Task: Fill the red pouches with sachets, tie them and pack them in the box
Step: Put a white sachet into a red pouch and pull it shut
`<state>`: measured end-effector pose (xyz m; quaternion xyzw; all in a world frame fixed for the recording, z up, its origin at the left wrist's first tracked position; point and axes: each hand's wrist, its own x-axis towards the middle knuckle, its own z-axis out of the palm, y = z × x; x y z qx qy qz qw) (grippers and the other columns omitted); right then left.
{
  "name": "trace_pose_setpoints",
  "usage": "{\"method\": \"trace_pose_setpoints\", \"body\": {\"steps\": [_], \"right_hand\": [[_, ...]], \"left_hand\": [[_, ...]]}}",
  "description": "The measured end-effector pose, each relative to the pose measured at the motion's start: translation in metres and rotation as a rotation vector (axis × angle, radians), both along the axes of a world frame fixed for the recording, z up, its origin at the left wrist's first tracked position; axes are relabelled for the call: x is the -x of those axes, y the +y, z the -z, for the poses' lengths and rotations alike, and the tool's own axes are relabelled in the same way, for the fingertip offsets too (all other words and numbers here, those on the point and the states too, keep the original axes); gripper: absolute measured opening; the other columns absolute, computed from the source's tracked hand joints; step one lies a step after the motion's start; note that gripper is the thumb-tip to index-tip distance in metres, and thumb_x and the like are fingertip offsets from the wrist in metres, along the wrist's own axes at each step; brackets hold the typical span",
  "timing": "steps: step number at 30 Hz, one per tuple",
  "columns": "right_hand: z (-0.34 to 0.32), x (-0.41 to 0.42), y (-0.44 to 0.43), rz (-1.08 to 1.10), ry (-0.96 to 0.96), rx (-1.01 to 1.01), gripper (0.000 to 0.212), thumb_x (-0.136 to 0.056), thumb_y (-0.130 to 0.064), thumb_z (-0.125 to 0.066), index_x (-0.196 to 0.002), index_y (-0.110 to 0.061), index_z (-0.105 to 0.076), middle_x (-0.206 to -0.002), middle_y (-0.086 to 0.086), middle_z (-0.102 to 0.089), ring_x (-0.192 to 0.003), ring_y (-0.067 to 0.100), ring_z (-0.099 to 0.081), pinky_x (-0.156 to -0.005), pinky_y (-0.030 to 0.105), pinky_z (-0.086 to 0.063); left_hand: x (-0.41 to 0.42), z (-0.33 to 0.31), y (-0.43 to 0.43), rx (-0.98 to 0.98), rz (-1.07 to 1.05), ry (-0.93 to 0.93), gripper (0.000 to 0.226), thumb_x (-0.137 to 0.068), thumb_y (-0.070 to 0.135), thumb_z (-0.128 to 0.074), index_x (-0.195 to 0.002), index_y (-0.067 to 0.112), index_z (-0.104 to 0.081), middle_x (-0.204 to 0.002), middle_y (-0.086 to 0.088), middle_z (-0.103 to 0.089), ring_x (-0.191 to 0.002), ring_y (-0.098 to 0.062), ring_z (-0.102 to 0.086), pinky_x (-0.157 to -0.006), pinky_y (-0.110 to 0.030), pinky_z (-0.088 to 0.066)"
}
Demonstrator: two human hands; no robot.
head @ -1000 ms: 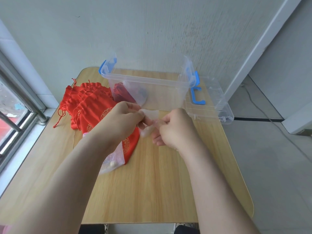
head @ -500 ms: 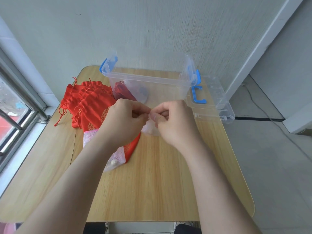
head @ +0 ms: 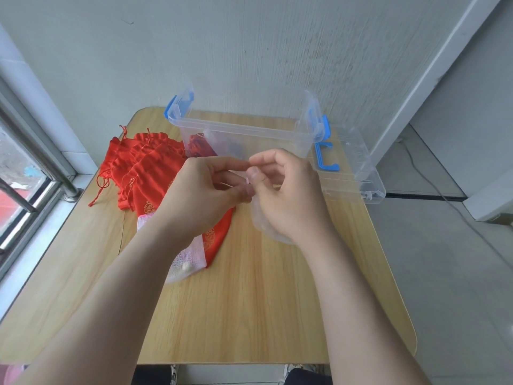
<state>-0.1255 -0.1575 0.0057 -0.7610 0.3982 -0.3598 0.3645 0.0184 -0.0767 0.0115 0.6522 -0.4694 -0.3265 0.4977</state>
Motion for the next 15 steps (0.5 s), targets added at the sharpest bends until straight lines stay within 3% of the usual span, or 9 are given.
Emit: {"method": "trace_pose_setpoints", "body": {"steps": [5,10,13,15], "right_hand": [[-0.005,0.006,0.005,-0.133,0.093,-0.063,0.040,-0.094,-0.008,-0.067,-0.127,-0.031,-0.068,-0.096,-0.018,-0.078,-0.075,0.000,-0.072,-0.071,0.016,-0.054],[-0.002,0.004,0.004,-0.048,0.112,0.019,0.028,-0.093,-0.014,-0.072,-0.115,-0.030,-0.072,-0.091,-0.013,-0.080,-0.079,0.001,-0.072,-0.075,0.021,-0.058],[-0.002,0.002,0.004,-0.018,0.122,0.063,0.024,-0.092,-0.012,-0.071,-0.105,-0.032,-0.067,-0.085,-0.011,-0.076,-0.079,0.000,-0.069,-0.065,0.014,-0.052],[-0.001,0.000,0.005,0.004,0.141,0.107,0.025,-0.089,-0.011,-0.068,-0.101,-0.032,-0.061,-0.079,-0.010,-0.072,-0.079,0.005,-0.068,-0.067,0.023,-0.053]], "left_hand": [[-0.005,0.003,-0.001,0.038,-0.066,0.071,0.029,-0.094,-0.002,-0.075,-0.122,0.009,-0.074,-0.091,-0.009,-0.081,-0.093,-0.030,-0.078,-0.088,-0.030,-0.063],[0.000,0.002,0.000,0.059,-0.082,0.093,0.026,-0.093,-0.001,-0.077,-0.115,0.013,-0.075,-0.091,-0.006,-0.082,-0.093,-0.025,-0.080,-0.096,-0.041,-0.063],[0.003,0.002,-0.001,0.076,-0.093,0.059,0.021,-0.092,0.003,-0.081,-0.108,0.015,-0.077,-0.090,-0.001,-0.083,-0.092,-0.021,-0.080,-0.096,-0.046,-0.063],[0.006,0.002,-0.001,0.096,-0.083,0.042,0.017,-0.092,0.003,-0.081,-0.104,0.015,-0.078,-0.089,-0.001,-0.083,-0.092,-0.022,-0.080,-0.095,-0.050,-0.062]]}}
